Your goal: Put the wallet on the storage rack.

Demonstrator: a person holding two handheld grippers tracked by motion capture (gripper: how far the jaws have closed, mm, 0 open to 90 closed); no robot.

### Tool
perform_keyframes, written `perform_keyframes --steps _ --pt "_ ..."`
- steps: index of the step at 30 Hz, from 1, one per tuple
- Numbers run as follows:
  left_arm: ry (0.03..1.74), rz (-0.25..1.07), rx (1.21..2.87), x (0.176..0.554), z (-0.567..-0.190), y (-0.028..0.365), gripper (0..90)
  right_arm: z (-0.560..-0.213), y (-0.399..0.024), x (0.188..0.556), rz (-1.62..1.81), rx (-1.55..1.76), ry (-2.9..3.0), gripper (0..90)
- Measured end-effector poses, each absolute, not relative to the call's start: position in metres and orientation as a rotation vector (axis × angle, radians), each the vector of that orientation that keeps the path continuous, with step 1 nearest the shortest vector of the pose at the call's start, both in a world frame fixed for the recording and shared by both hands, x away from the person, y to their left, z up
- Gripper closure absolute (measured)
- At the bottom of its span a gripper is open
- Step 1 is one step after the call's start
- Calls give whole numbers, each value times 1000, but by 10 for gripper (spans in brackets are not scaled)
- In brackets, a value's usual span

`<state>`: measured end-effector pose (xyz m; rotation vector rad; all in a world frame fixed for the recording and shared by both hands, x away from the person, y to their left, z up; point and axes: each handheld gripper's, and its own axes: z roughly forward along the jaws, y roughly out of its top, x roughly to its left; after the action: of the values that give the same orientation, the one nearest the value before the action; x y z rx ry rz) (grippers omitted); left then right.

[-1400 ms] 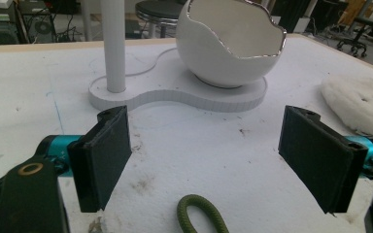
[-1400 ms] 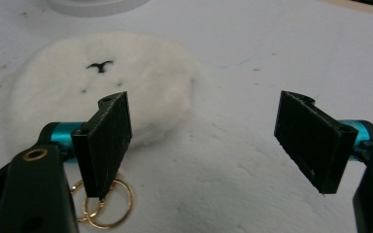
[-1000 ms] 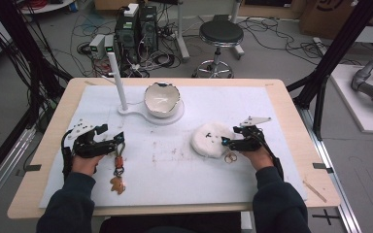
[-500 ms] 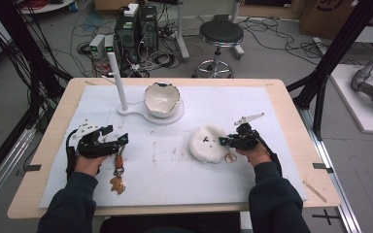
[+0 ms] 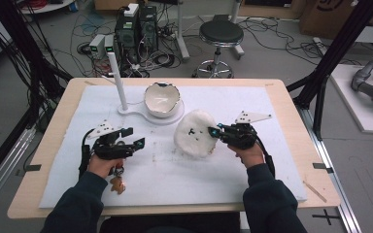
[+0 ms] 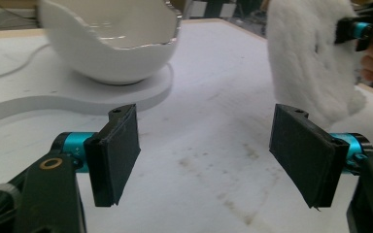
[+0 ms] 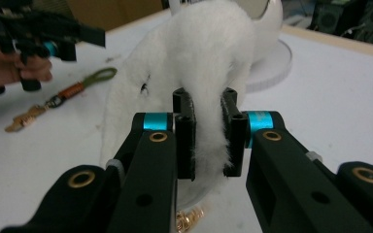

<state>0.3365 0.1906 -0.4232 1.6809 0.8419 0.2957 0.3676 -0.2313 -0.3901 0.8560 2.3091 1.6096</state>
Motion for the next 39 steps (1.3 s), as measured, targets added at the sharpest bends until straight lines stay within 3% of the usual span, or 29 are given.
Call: perform_keyframes --steps 12,13,16,18,21,26,31,34,35,39 --pt "717 171 1749 335 -426 140 264 -392 -193 359 1694 749 2339 804" --pt "703 156 1767 335 -427 137 303 -392 -191 359 1697 739 2345 803" --pt "688 157 1804 333 -427 136 614 -393 -187 358 1674 724 2357 801" --pt "693 156 1801 334 -427 137 698 -394 -187 358 1654 725 2377 790" --pt "688 183 1776 334 -424 143 746 -398 -186 360 1587 703 2437 734" --pt "619 149 1728 333 -419 158 763 -409 -189 371 1581 775 2538 462" --pt "540 112 1716 331 -416 161 763 -414 -188 375 1644 799 2555 368" --pt "529 96 1722 331 -416 160 764 -414 -186 375 1678 769 2577 390" --pt "521 92 1730 331 -416 159 764 -414 -184 373 1699 715 2619 546" --pt "549 97 1749 332 -418 158 762 -412 -184 372 1686 661 2644 704"
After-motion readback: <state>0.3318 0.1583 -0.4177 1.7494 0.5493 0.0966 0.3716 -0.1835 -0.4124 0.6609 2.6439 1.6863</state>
